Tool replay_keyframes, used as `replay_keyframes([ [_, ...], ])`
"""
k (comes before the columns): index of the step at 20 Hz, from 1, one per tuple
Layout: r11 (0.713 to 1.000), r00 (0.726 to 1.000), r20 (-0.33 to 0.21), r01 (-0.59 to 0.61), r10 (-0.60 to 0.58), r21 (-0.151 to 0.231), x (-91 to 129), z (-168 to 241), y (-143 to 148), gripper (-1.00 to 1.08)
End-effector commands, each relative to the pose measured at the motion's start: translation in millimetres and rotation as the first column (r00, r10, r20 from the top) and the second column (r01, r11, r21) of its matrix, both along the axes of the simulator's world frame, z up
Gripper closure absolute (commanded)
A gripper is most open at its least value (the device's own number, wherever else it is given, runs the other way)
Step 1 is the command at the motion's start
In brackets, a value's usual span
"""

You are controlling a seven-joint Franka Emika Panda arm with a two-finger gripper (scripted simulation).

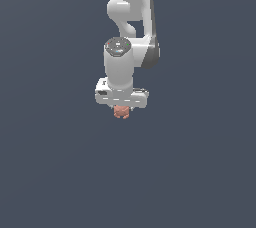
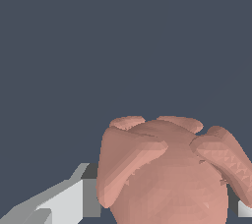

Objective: Pick up the object and move it to a goal position.

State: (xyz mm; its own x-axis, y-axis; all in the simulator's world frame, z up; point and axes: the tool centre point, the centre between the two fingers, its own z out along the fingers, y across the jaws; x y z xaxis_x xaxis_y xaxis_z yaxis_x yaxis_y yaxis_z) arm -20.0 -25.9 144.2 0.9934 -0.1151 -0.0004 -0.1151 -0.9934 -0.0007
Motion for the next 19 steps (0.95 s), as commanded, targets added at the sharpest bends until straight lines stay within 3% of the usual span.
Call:
replay_keyframes([
  [1, 1.0, 1.0, 0.0, 0.0, 0.0, 0.0, -8, 23, -15, 1.08],
  [11, 1.0, 1.0, 0.0, 0.0, 0.0, 0.001, -30, 91, -60, 1.08],
  [19, 1.0, 1.0, 0.0, 0.0, 0.0, 0.0, -33, 109, -72, 1.08],
])
